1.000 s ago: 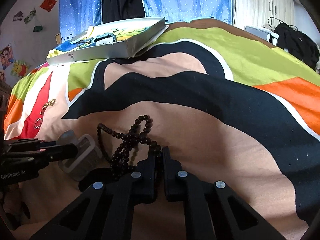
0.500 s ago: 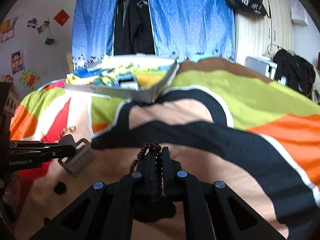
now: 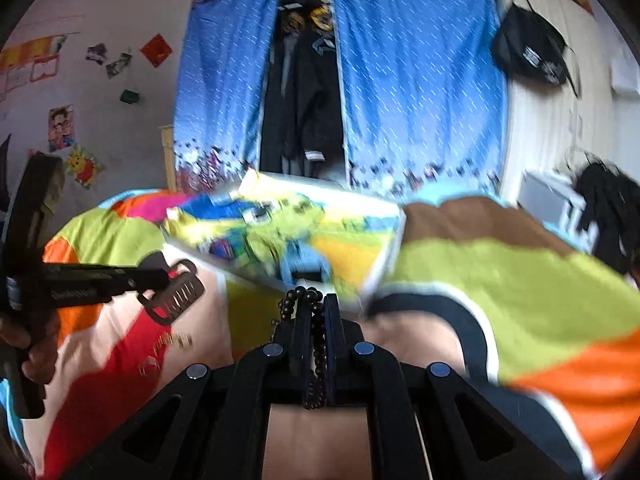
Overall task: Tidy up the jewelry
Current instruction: 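Carry the grey clip with the left gripper while the right carries the necklace into the tray, then open the left gripper in the tray while the right releases the necklace there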
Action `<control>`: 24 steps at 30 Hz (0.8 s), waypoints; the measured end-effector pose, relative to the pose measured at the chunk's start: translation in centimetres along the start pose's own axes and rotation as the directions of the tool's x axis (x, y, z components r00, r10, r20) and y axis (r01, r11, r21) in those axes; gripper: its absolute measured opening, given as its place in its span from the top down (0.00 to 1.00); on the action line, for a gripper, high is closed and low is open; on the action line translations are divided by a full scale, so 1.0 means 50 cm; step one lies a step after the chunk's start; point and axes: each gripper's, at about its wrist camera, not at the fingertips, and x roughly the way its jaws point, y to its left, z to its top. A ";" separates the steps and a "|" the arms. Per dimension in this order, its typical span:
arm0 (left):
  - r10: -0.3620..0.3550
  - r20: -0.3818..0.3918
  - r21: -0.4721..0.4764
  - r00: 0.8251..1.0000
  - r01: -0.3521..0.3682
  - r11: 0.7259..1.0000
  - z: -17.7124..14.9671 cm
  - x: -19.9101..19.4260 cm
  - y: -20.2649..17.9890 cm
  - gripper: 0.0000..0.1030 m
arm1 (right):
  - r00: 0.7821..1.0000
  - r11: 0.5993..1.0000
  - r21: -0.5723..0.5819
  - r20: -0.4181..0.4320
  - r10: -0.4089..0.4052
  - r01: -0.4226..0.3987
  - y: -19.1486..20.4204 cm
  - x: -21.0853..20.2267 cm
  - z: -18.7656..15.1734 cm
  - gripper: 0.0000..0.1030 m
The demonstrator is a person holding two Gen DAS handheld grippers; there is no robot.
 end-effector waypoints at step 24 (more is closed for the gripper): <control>0.056 0.031 -0.133 0.998 -0.051 0.990 0.112 0.152 0.232 0.83 | 0.996 1.000 0.004 -0.085 0.025 -0.024 0.087 0.333 0.082 0.94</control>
